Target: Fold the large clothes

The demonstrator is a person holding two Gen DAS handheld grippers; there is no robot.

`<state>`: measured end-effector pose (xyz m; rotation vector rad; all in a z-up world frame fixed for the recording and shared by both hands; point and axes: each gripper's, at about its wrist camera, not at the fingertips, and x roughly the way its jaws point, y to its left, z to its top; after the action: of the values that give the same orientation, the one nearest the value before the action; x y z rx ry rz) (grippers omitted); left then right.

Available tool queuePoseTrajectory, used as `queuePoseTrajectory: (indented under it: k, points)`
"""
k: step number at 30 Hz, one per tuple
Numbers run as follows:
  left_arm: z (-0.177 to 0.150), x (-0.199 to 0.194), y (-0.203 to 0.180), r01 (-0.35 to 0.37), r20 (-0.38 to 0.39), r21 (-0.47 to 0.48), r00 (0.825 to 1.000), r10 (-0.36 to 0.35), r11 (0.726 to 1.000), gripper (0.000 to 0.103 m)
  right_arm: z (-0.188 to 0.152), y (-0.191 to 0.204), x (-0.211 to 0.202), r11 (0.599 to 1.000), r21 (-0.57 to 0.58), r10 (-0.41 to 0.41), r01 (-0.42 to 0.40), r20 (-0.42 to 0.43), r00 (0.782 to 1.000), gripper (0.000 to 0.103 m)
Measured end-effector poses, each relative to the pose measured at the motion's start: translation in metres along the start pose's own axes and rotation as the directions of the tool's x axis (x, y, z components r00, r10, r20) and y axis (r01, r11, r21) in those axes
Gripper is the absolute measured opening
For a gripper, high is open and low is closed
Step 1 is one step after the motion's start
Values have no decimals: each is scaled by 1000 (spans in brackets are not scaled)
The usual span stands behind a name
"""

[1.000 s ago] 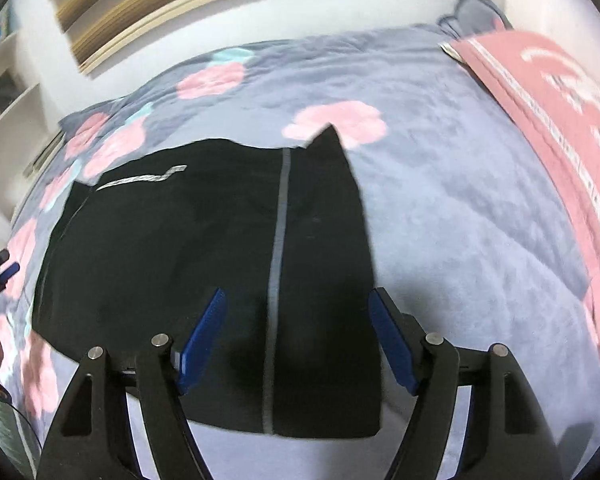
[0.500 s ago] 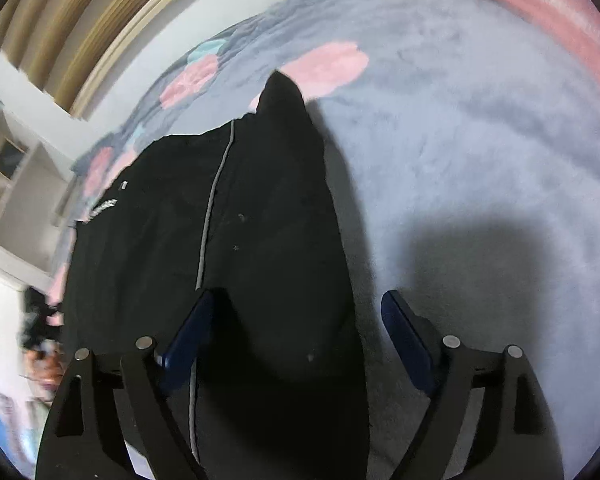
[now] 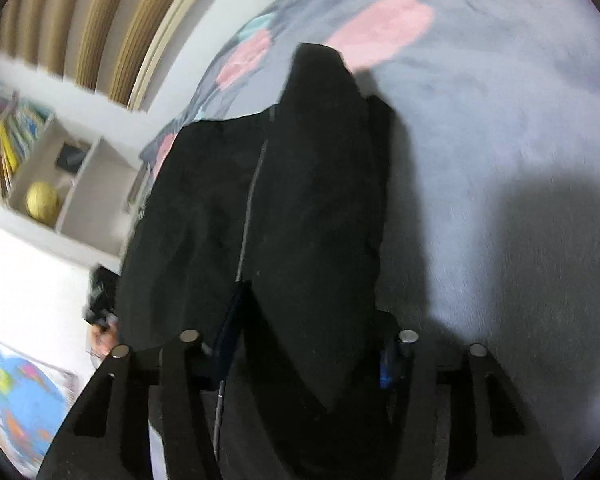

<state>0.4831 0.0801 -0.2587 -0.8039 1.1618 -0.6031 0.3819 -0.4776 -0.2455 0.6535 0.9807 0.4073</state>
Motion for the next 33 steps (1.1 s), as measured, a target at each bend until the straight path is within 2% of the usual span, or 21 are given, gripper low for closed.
queuePoseTrajectory:
  k: [3, 5, 6, 7, 9, 10, 11, 13, 16, 21, 25, 29, 31, 33]
  points:
    - [-6, -5, -9, 18, 17, 64, 1000, -20, 998, 52, -4, -4, 1, 1000, 8, 28, -28, 0, 1000, 55]
    - [-3, 1, -2, 14, 4, 20, 1000, -14, 1000, 60, 1, -12, 9, 997, 60, 48, -48, -11, 999, 67]
    - [-1, 3, 2, 15, 1, -8, 1000, -15, 1000, 68, 6, -19, 11, 995, 83, 58, -57, -18, 998, 70]
    - [2, 9, 6, 36, -4, -53, 999, -36, 998, 71, 8, -21, 18, 992, 99, 79, -76, -28, 996, 70]
    - [6, 12, 6, 40, 0, -69, 999, -40, 997, 72, 11, -18, 23, 994, 84, 79, -76, -30, 996, 70]
    - [6, 11, 5, 35, 10, -67, 999, -34, 997, 72, 11, -14, 22, 995, 72, 73, -71, -22, 997, 61]
    - [4, 10, 3, 30, 22, -62, 999, -29, 998, 68, 11, -11, 20, 996, 61, 70, -69, -14, 997, 54]
    - [-5, 1, -6, 0, 56, -5, 998, 0, 1000, 44, 7, 2, 12, 999, 6, 43, -43, 21, 999, 44]
    - [-20, -20, -25, 7, 107, 75, 994, -15, 997, 34, 1, 21, -7, 999, -45, 33, -31, 58, 998, 37]
    - [-56, -60, -77, 45, 148, 193, 986, -75, 980, 32, -18, 76, -48, 988, -151, 32, -16, 105, 994, 32]
    - [-89, -94, -116, 51, 154, 265, 984, -94, 963, 32, -52, 133, -83, 970, -241, -2, 31, 120, 993, 32]
    - [-125, -136, -124, 68, 155, 279, 981, -115, 958, 32, -91, 169, -115, 970, -239, -7, 37, 123, 992, 32]
    - [-150, -154, -124, 79, 148, 278, 981, -124, 957, 32, -114, 174, -138, 971, -235, -5, 35, 125, 992, 32]
    - [-168, -155, -123, 84, 129, 267, 984, -121, 960, 32, -135, 170, -160, 972, -231, -9, 37, 120, 993, 32]
